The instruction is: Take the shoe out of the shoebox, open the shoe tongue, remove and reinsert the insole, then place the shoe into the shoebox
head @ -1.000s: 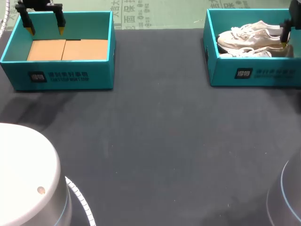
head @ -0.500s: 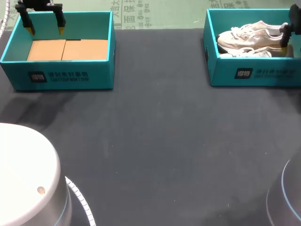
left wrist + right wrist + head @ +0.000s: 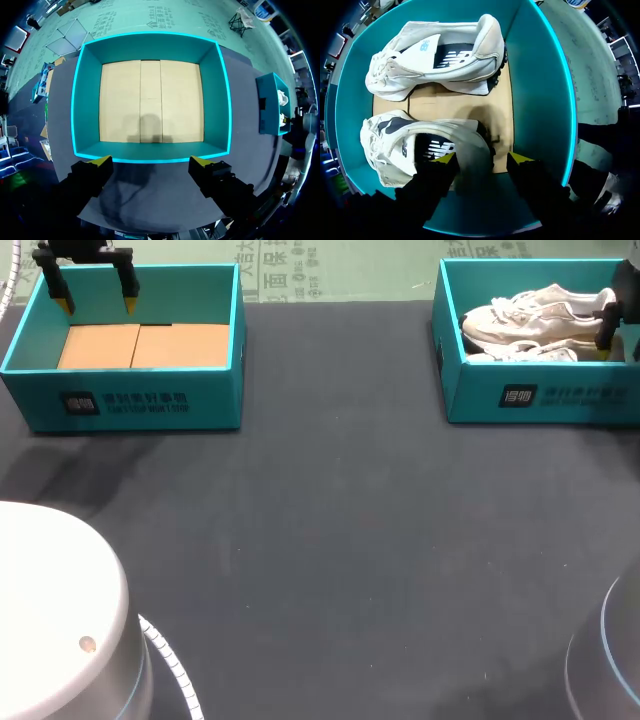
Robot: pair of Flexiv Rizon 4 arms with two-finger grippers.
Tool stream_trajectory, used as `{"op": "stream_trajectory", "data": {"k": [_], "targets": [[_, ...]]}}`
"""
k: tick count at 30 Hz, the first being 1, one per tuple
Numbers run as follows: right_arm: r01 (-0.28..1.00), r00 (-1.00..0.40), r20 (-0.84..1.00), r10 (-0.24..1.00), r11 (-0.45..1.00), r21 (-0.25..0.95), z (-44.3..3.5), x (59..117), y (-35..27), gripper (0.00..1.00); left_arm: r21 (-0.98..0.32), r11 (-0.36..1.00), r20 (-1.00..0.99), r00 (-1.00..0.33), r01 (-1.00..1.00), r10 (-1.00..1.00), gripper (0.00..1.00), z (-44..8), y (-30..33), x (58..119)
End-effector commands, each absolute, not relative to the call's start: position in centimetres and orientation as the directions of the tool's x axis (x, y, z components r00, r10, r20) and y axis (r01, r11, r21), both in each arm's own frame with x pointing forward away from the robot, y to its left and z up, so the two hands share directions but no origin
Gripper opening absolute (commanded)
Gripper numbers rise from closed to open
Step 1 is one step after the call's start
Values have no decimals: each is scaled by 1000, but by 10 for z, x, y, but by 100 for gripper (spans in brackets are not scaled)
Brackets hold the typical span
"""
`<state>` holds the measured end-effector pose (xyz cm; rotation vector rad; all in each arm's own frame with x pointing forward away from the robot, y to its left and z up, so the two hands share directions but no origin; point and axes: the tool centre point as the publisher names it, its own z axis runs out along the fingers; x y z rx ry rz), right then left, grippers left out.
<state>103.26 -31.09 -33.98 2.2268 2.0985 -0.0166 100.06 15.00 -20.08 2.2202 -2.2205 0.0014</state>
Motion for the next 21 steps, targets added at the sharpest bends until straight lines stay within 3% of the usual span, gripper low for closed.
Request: {"op": "stream_trajectory", "data": {"k": [1, 8, 17, 21], "targets": [[998, 55, -63, 997, -52, 44, -348, 1038, -315, 71, 1, 0, 1, 0, -1000, -1000, 100, -200, 150, 1000], [999, 33, -71, 997, -31, 30, -355, 1039, -314, 71, 1, 0, 1, 0, -1000, -1000, 100, -200, 150, 1000], [1000, 24, -72, 997, -23, 19, -363, 1041, -317, 82, 1, 0, 1, 0, -1000, -1000, 100, -200, 150, 1000], [1000, 10, -76, 997, -10, 8, -368, 1041, -315, 77, 1, 0, 1, 0, -1000, -1000, 100, -200, 150, 1000]]}}
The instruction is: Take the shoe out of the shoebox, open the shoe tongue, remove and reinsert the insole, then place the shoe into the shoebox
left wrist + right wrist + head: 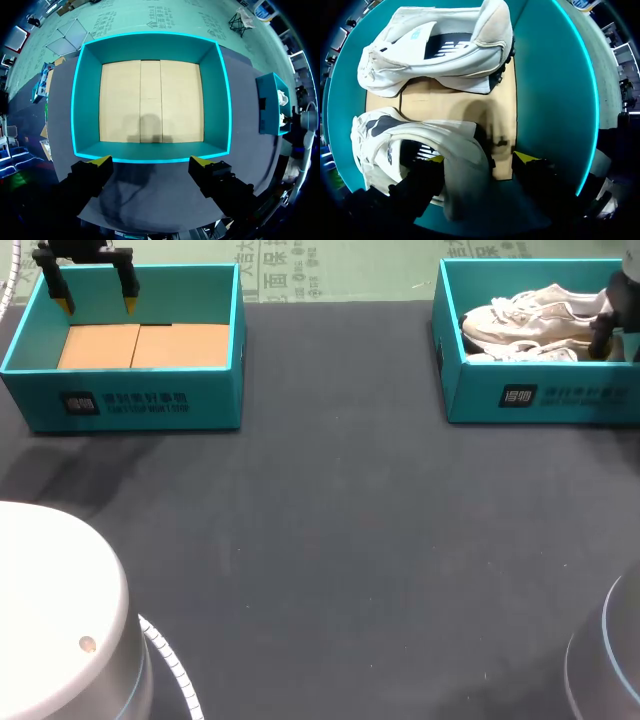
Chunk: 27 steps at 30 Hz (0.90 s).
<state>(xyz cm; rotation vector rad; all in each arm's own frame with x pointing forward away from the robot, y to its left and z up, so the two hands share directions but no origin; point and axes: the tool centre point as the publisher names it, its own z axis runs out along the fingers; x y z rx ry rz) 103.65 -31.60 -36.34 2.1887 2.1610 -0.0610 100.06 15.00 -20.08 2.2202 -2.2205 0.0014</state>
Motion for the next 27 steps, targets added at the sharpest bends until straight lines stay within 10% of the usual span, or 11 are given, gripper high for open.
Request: {"op": "stream_trajectory", "data": {"k": [1, 13, 19, 27], "targets": [[1000, 8, -76, 997, -8, 7, -368, 1041, -314, 74, 1, 0, 1, 0, -1000, -1000, 100, -200, 150, 1000], [1000, 4, -77, 997, -4, -3, -372, 1039, -314, 37, 1, 0, 1, 0, -1000, -1000, 100, -200, 150, 1000], [1000, 9, -83, 997, -9, 2, -368, 1038, -313, 0, 1, 0, 1, 0, -1000, -1000, 100, -200, 150, 1000], [1000, 19, -88, 996, -18, 12, -364, 1036, -314, 0, 1, 0, 1, 0, -1000, -1000, 100, -200, 150, 1000]]}}
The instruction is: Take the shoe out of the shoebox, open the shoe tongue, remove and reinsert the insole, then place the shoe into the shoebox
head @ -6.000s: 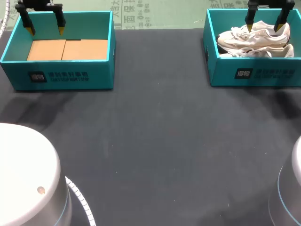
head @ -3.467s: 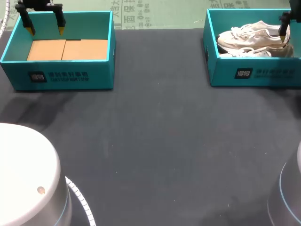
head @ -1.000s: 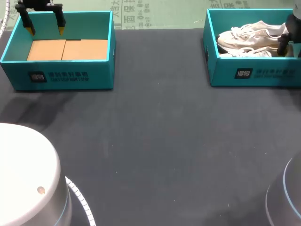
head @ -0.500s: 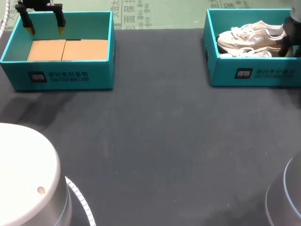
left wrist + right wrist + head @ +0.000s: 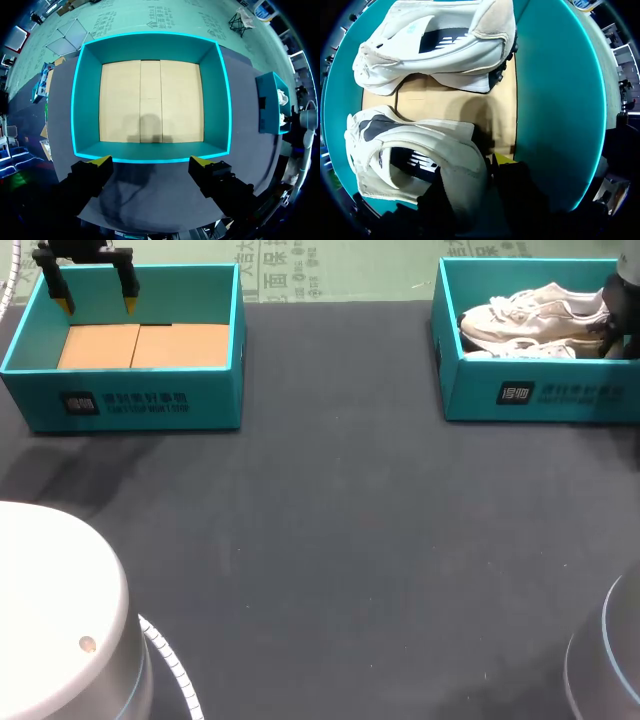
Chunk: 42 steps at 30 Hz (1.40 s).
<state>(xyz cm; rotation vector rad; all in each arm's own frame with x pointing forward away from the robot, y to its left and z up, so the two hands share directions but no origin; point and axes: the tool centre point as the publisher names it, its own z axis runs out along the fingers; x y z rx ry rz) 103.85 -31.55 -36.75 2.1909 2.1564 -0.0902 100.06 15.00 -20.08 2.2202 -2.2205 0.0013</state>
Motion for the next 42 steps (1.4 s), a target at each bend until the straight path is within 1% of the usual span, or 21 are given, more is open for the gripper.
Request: {"op": "stream_trajectory", "data": {"k": [1, 17, 33, 42], "targets": [[1000, 20, -86, 996, -19, 15, -363, 1036, -314, 0, 1, 0, 1, 0, -1000, -1000, 100, -200, 150, 1000], [997, 40, -53, 998, -36, 68, -348, 1039, -320, 0, 1, 0, 1, 0, -1000, -1000, 100, -200, 150, 1000], [991, 1, -93, 996, 12, 136, -303, 1047, -315, 0, 1, 0, 1, 0, -1000, -1000, 100, -200, 150, 1000], [987, -15, -128, 992, 35, 158, -262, 1055, -316, 0, 1, 0, 1, 0, -1000, -1000, 100, -200, 150, 1000]]}}
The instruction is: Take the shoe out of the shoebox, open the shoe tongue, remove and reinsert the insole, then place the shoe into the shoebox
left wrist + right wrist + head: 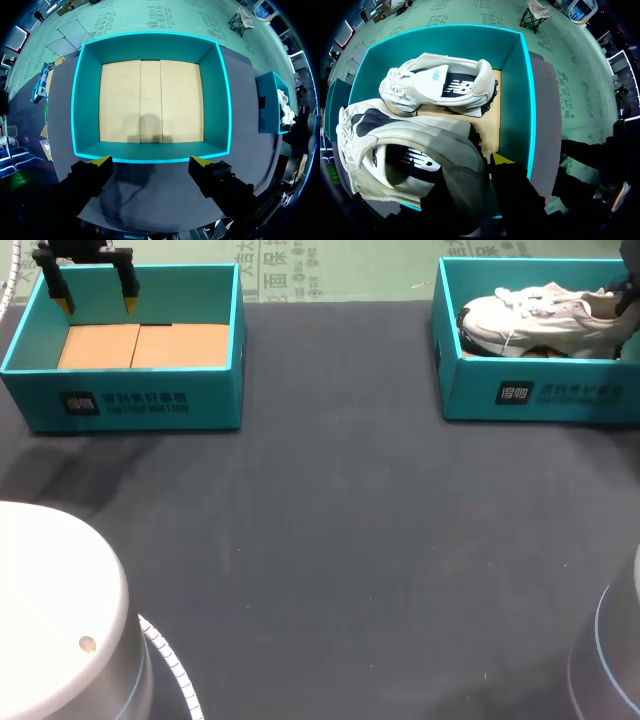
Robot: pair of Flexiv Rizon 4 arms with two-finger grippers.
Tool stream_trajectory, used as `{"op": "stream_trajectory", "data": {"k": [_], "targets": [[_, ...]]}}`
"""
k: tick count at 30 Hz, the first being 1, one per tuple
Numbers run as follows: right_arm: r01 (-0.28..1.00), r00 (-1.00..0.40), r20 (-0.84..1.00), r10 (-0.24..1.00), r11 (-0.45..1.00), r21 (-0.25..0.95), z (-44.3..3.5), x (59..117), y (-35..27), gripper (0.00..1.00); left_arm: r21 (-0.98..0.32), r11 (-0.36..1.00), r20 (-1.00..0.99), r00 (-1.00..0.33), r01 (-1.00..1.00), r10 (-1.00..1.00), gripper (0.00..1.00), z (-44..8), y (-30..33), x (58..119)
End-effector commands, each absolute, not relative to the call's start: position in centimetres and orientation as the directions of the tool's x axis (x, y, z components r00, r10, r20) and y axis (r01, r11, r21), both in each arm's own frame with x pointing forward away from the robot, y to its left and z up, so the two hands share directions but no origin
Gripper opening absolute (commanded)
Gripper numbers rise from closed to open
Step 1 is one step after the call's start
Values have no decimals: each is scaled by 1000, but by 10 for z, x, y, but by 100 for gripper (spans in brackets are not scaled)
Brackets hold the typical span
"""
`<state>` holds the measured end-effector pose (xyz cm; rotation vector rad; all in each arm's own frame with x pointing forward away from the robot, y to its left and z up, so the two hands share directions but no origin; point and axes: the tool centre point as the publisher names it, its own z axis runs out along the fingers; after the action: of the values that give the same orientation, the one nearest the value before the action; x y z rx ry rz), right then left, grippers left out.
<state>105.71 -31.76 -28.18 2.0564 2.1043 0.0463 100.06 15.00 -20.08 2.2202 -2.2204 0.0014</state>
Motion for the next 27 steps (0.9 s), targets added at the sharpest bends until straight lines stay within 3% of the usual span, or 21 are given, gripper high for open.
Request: {"op": "stream_trajectory", "data": {"k": [1, 27], "targets": [[987, -16, -130, 991, 37, 158, -258, 1055, -316, 0, 1, 0, 1, 0, -1000, -1000, 100, -200, 150, 1000], [989, 4, -244, 970, 32, 146, -144, 1040, -298, 0, 1, 0, 1, 0, -1000, -1000, 100, -200, 150, 1000]]}}
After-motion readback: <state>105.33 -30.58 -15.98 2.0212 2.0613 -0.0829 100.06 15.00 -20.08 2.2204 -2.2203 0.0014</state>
